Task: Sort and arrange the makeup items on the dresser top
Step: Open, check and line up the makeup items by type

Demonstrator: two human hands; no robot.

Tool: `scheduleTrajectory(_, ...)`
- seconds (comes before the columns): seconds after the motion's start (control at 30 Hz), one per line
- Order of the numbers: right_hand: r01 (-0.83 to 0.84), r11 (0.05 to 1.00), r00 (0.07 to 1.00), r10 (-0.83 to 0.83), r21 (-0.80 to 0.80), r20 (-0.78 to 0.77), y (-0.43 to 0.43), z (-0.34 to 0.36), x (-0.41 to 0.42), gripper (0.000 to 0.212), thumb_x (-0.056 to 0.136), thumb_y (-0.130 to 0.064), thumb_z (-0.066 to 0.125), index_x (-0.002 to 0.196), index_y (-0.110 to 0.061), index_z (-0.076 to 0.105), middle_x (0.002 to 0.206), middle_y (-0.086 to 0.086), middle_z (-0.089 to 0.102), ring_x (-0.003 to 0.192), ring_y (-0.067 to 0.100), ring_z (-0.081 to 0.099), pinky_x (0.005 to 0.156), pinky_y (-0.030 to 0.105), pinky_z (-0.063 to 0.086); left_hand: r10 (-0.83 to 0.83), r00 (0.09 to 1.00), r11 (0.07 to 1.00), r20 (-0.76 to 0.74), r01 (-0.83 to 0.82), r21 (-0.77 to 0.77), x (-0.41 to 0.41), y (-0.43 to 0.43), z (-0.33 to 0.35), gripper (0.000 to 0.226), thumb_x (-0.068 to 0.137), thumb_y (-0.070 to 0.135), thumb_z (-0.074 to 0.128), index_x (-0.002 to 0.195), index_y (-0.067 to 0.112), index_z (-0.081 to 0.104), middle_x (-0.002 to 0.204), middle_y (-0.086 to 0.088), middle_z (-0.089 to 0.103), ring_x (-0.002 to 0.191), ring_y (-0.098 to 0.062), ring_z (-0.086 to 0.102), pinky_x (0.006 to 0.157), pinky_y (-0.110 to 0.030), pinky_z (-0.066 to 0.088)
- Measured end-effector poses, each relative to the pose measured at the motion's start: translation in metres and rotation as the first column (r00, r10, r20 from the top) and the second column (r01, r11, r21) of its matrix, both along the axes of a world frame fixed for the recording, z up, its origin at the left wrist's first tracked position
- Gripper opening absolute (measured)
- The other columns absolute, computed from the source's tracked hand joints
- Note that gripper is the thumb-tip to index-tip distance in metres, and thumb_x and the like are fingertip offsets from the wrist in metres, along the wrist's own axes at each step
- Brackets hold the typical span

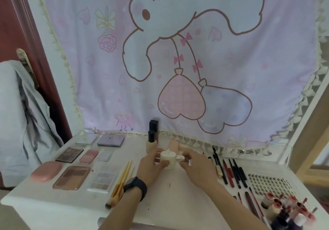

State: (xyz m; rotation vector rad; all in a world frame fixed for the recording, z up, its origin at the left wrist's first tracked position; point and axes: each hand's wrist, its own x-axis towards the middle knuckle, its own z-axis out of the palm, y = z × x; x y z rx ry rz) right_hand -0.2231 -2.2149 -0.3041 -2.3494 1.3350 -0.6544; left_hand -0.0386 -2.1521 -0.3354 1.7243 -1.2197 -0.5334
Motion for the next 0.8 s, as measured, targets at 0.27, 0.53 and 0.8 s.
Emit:
scheduleTrajectory(0.27,-0.029,0.999,0.984,0.035,0.036,-0.172,-0.014,-0.005,0.007,0.027,0.097,-0.038,0.053,0.122,-0.034,0.063,0.118,-0.009,0.067,0.113,0.018,0.055,0.082,0.031,0.048,0.000,1.000,1.000,0.005,0.000,-0.004,0.002,0.001,0.000,0.035,0.088,0.025,0.074,0.118,0.029,0.059,0.104,0.013,0.065,0.089,0.000,0.062,0.074,-0.010,0.045)
scheduleTrajectory(0.53,-0.030,1.000,0.955,0.029,-0.001,-0.296,-0.017,-0.009,0.006,0.037,0.098,-0.026,0.048,0.133,-0.032,0.059,0.125,-0.006,0.063,0.119,0.020,0.050,0.087,0.033,0.049,0.020,1.000,1.000,-0.010,-0.020,0.014,-0.007,-0.001,0.000,0.035,0.088,0.028,0.074,0.115,0.038,0.054,0.105,0.014,0.066,0.090,0.002,0.061,0.067,-0.006,0.040)
scheduleTrajectory(0.8,-0.015,1.000,0.959,0.008,-0.022,-0.284,-0.018,-0.013,0.003,0.037,0.099,-0.023,0.047,0.134,-0.029,0.055,0.127,-0.005,0.061,0.119,0.019,0.047,0.084,0.032,0.046,0.006,1.000,1.000,0.006,-0.006,0.024,-0.015,-0.001,0.003,0.039,0.087,0.025,0.075,0.112,0.044,0.051,0.101,0.021,0.062,0.089,0.005,0.060,0.064,-0.002,0.043)
